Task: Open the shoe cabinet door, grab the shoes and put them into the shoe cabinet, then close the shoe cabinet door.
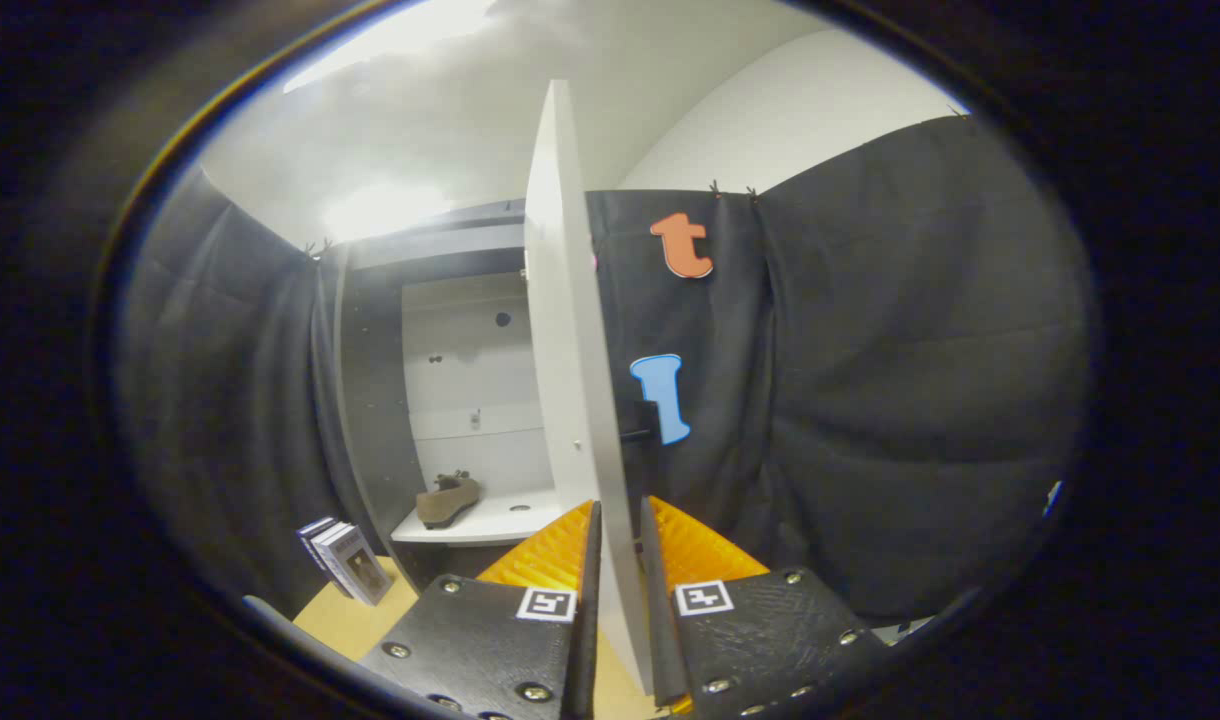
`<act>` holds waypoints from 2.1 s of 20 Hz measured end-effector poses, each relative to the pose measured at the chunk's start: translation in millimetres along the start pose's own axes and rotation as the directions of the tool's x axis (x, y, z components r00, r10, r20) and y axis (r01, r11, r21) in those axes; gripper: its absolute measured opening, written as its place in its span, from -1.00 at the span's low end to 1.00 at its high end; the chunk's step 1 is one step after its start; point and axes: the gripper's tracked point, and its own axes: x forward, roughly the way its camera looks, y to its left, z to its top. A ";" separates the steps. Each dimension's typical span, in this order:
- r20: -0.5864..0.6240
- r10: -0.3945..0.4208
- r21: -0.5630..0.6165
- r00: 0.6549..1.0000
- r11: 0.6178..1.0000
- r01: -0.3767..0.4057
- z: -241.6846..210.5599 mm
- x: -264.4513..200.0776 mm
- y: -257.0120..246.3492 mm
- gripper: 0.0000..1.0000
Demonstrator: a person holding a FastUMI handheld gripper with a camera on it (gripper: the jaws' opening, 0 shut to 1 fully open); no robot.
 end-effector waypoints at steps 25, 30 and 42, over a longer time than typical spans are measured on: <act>-0.523 0.247 0.006 0.816 0.958 -0.287 -363.2 4.6 147.6 -0.56; -0.612 0.220 0.008 0.760 0.962 -0.272 -436.1 7.9 146.8 -0.56; -0.715 0.152 -0.054 0.682 0.961 -0.270 -535.4 51.6 146.1 -0.56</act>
